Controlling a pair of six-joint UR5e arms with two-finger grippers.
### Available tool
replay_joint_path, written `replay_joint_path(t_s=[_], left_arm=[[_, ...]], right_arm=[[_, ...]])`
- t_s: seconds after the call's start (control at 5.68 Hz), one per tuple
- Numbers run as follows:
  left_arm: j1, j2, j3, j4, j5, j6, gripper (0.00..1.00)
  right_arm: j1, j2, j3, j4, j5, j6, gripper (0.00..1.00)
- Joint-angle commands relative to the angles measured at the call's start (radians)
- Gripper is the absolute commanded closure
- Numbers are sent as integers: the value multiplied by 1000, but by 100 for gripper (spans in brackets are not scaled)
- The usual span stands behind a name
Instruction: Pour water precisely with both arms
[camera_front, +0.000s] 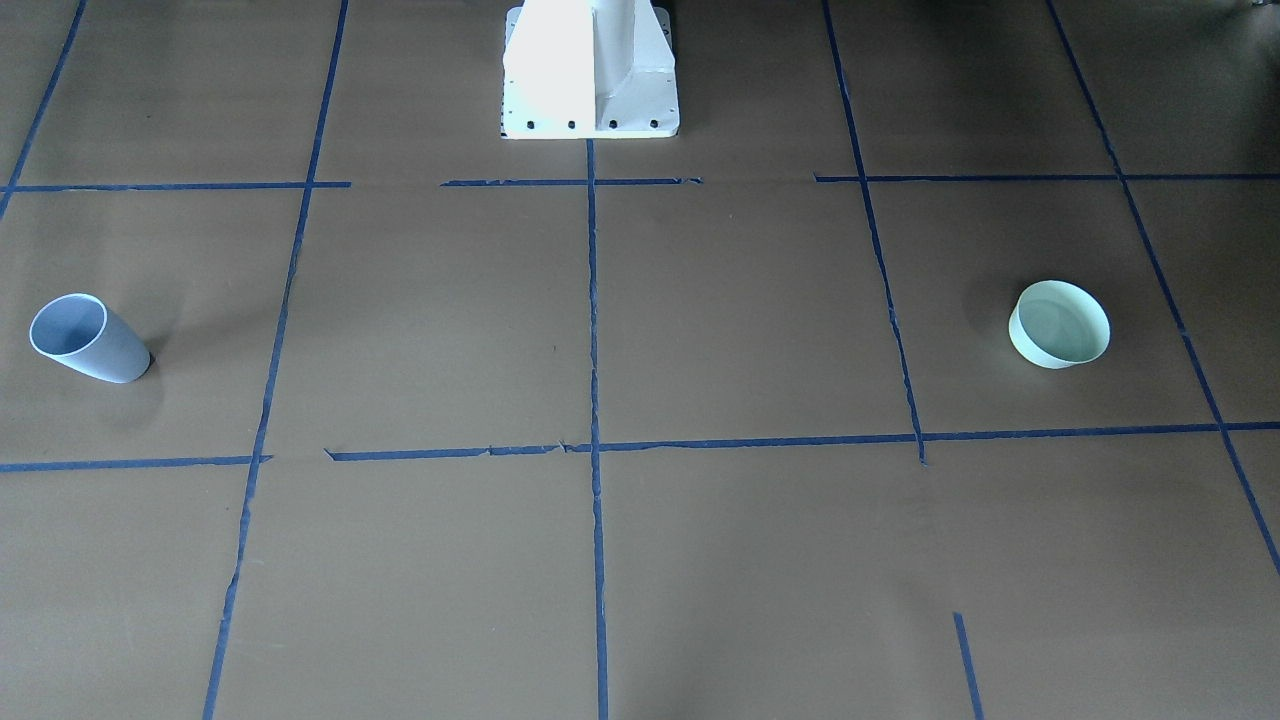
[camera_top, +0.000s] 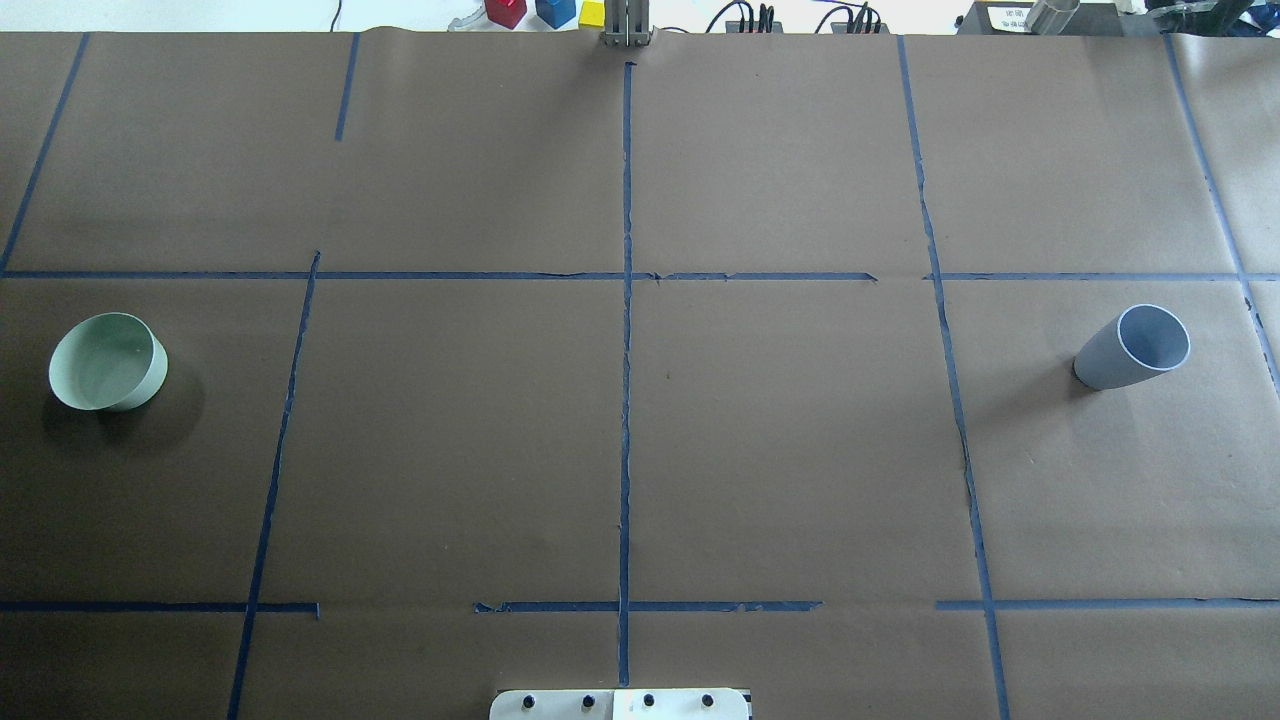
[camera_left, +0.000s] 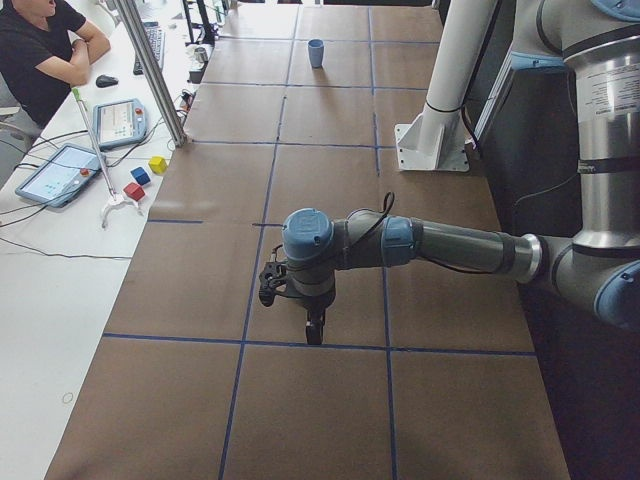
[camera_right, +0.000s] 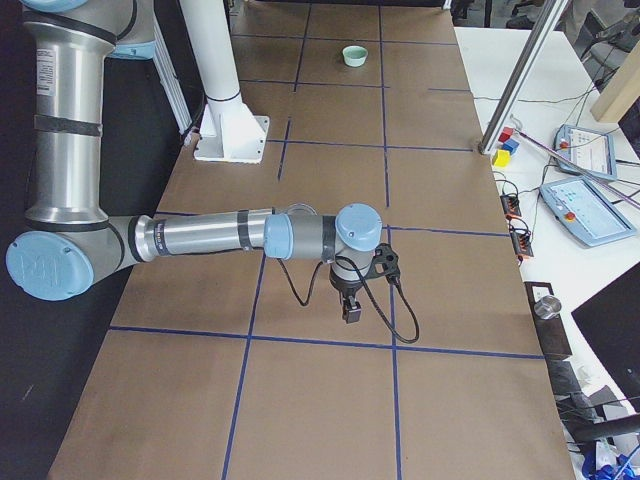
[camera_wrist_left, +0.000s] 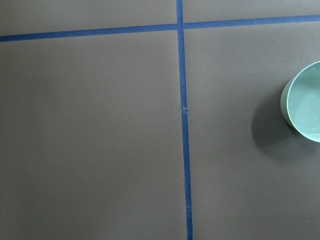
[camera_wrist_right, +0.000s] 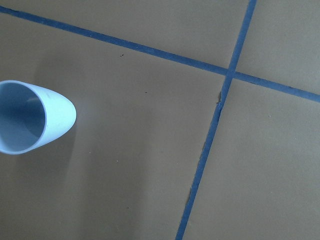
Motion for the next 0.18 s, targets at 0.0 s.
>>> replay_joint_path(t_s=[0.0], left_arm=[[0, -1, -1, 0, 0, 0, 0]], right_arm=[[0, 1, 1, 1, -15, 0, 0]])
